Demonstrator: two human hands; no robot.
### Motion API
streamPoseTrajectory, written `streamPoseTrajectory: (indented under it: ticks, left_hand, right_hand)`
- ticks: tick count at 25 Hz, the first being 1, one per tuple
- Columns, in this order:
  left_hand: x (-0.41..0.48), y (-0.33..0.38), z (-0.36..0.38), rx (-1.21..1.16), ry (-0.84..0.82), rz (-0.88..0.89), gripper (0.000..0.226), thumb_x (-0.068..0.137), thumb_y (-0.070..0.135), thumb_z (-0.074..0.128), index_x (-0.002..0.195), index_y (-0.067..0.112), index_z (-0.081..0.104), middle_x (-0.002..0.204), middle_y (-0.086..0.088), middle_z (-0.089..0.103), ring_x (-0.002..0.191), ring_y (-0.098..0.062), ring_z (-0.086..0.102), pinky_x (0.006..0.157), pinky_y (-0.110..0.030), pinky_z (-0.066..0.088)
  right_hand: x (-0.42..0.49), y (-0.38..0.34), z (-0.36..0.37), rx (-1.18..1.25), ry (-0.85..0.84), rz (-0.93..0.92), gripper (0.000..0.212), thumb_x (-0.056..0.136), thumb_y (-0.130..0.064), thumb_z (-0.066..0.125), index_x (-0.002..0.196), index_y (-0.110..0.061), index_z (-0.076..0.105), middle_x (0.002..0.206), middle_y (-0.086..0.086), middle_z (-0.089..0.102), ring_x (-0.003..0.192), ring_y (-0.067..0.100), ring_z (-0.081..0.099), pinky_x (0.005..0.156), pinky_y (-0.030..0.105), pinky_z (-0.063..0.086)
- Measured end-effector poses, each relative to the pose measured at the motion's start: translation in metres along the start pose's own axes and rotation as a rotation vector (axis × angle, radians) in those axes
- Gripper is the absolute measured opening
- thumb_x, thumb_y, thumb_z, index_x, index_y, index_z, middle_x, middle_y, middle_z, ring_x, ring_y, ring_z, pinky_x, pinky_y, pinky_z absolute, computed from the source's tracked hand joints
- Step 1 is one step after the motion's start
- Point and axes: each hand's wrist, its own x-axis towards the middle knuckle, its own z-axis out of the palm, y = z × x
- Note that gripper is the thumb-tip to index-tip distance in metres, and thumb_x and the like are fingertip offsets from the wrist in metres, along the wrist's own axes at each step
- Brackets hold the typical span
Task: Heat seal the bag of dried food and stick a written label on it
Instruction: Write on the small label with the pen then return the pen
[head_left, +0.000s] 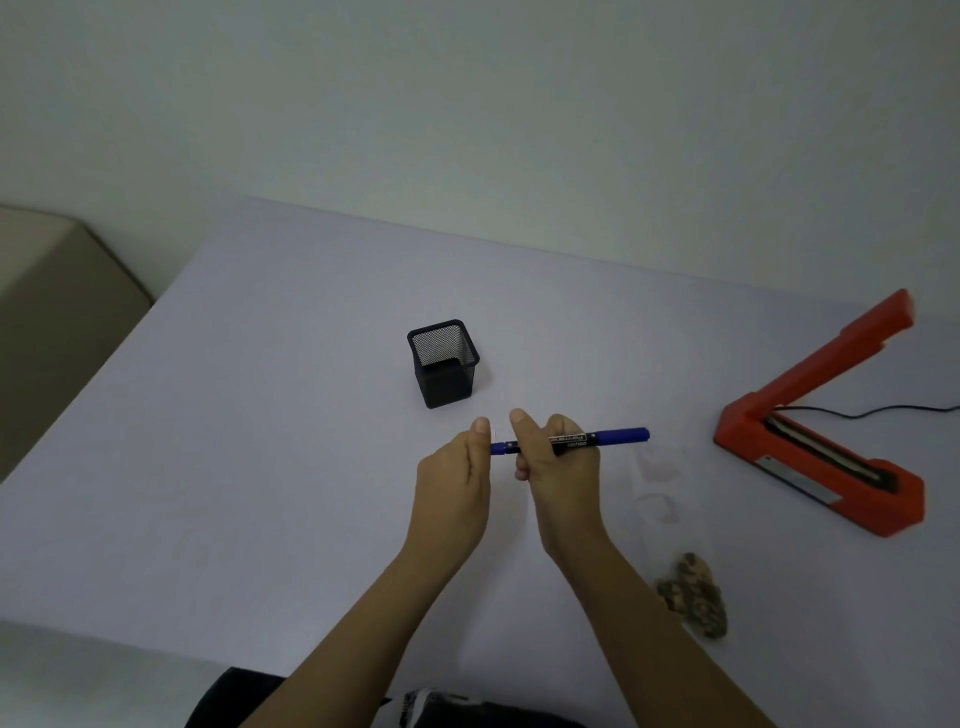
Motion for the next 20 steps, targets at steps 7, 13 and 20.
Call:
streamPoseTrajectory:
  ticks: [7, 13, 20]
  left_hand:
    - [0.004, -0.003, -0.008, 0.021, -0.027, -0.068, 0.04, 0.1, 0.033, 0.026, 0.073, 0.017, 0.05, 0.062, 0.005, 0.046, 0.057, -0.007, 0.045, 0.049, -0.006, 0.036]
    - [0.037, -0.011, -0.027, 0.034, -0.036, -0.008, 0.05, 0.1, 0.037, 0.028, 0.068, 0.013, 0.059, 0.065, -0.005, 0.06, 0.06, -0.015, 0.055, 0.059, -0.016, 0.043]
    - [0.14, -0.033, -0.035, 0.325, 0.1, -0.077, 0.037, 0.099, 0.018, 0.035, 0.129, -0.003, 0.042, 0.122, -0.024, 0.057, 0.112, -0.036, 0.052, 0.089, -0.039, 0.042]
  right_hand:
    - [0.004, -0.001, 0.002, 0.033, -0.105, 0.057, 0.022, 0.091, -0.031, 0.051, 0.074, -0.017, 0.052, 0.058, -0.006, 0.06, 0.044, 0.005, 0.054, 0.049, 0.017, 0.048]
    - [0.042, -0.014, 0.0, 0.037, 0.002, -0.133, 0.01, 0.096, -0.025, 0.044, 0.086, -0.023, 0.047, 0.077, -0.002, 0.055, 0.059, 0.003, 0.055, 0.059, 0.017, 0.051]
    - [0.133, -0.037, 0.063, -0.606, -0.14, -0.603, 0.021, 0.093, -0.02, 0.052, 0.11, -0.011, 0.044, 0.068, 0.0, 0.054, 0.063, 0.019, 0.056, 0.06, 0.027, 0.046]
